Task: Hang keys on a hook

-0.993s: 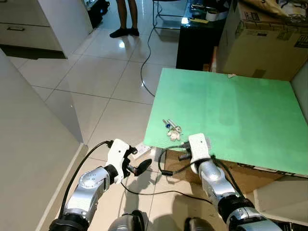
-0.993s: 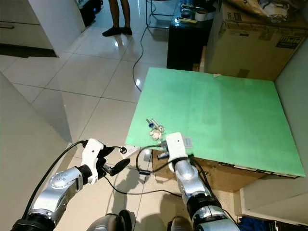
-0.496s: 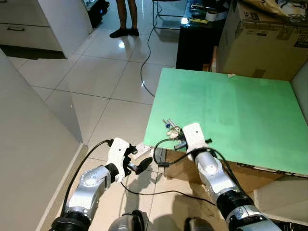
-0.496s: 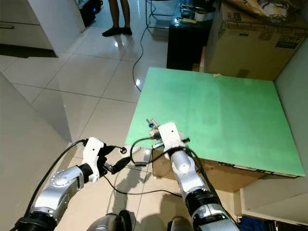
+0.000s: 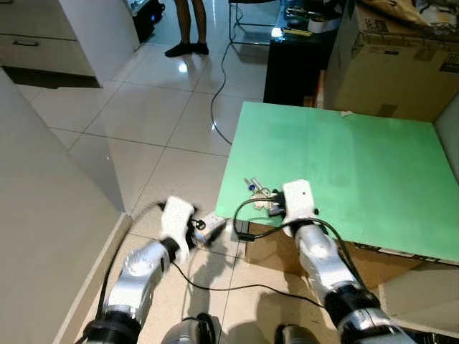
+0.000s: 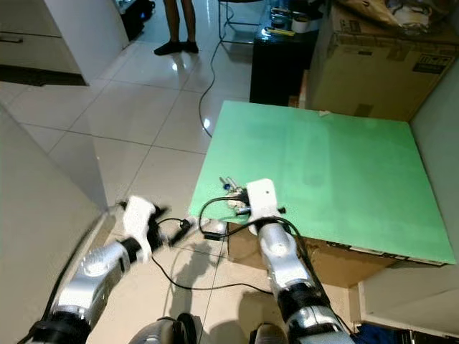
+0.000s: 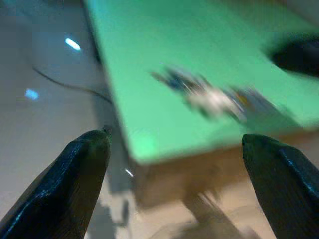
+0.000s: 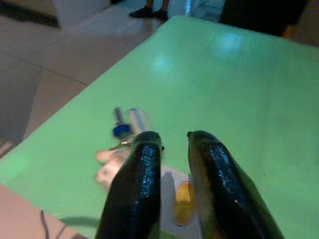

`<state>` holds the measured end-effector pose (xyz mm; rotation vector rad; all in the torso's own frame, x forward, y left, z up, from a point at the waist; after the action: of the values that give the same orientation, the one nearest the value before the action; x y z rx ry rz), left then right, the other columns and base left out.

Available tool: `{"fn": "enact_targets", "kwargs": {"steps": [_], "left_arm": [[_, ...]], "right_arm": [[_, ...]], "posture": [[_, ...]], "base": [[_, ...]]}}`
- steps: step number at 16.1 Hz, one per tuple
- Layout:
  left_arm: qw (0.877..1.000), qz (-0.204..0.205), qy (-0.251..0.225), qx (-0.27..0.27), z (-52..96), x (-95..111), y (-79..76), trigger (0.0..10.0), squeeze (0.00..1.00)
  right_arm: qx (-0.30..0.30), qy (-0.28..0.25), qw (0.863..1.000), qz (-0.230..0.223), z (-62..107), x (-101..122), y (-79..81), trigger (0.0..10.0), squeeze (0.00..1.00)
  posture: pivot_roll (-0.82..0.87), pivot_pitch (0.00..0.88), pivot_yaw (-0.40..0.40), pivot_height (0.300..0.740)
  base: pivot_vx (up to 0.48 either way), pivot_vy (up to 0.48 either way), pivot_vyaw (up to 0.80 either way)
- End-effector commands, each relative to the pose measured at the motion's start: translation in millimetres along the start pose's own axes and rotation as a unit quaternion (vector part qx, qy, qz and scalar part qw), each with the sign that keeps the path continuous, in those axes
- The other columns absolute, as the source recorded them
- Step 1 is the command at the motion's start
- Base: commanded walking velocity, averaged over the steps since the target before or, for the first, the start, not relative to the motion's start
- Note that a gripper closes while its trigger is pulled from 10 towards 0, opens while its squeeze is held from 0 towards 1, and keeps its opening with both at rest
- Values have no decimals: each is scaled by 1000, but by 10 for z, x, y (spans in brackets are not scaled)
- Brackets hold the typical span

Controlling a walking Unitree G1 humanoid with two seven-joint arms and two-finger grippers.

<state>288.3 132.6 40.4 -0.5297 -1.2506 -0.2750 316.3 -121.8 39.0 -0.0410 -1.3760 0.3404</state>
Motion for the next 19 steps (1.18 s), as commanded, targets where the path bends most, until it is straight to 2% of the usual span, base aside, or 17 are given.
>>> {"fn": "enact_targets", "kwargs": {"steps": [1,2,4,6,8,9,10,12,14,16,17,19], "left_arm": [[998,14,-40,45,15,97,81,10000,0],[994,46,-66,73,22,136,106,10000,0],[989,83,-71,99,14,98,92,10000,0],[992,78,-66,77,-83,79,-52,10000,0],[994,64,-68,54,-189,150,-106,10000,0],[995,63,-63,53,-224,163,-102,10000,0],[996,44,-61,54,-277,210,-102,10000,0],[996,19,-52,68,-349,247,-90,10000,0],[994,27,-53,91,-374,272,-29,10000,0],[990,57,-60,118,-369,278,37,10000,0],[988,68,-58,129,-378,253,43,10000,0],[988,63,-59,128,-385,247,26,10000,0]], "right_arm": [[-28,-18,999,-12,60,33,-103,10000,1000],[-46,-37,998,-8,129,55,-153,10000,1000],[-64,-52,997,-14,239,32,-200,10000,1000],[-95,-34,994,-33,310,-71,-277,10000,1000],[-109,-30,993,-30,274,-36,-359,10000,1000],[-112,-32,993,-25,257,-5,-382,10000,1000],[-117,-37,992,-22,227,34,-412,10000,1000],[-127,-38,991,-27,207,49,-446,10000,1000],[-125,-31,991,-24,215,26,-434,10000,1000],[-109,-28,994,0,223,10,-404,10000,1000],[-108,-21,994,3,233,-20,-400,10000,0],[-113,-20,993,3,238,-24,-415,10000,0]], "posture": [[-197,95,76,740],[-203,95,75,740],[-215,94,72,740],[-230,94,77,740],[-250,88,87,740],[-259,83,95,740],[-264,72,107,740],[-266,60,112,740],[-265,58,111,740],[-266,61,107,740],[-265,69,102,740],[-267,74,102,740]], "base": [[0,0,0],[0,0,0],[0,0,0],[0,0,0],[0,240,-531],[0,480,-531],[0,480,-525],[0,0,-528],[0,0,-528],[0,0,-531],[0,0,0],[0,0,0]]}}
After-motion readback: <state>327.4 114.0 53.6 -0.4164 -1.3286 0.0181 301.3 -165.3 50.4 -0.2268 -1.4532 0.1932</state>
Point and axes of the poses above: a point about 5 cm out from each wrist's last joint towards the gripper, its own z axis pointing back from the gripper into the wrist, its own x axis along the axis of the wrist's last joint, y = z × x, the point moved 1 cm from there along -z, pointing out of the wrist towards the gripper, and after that the axes turned 7 degrees about z, right-handed, at the moved point
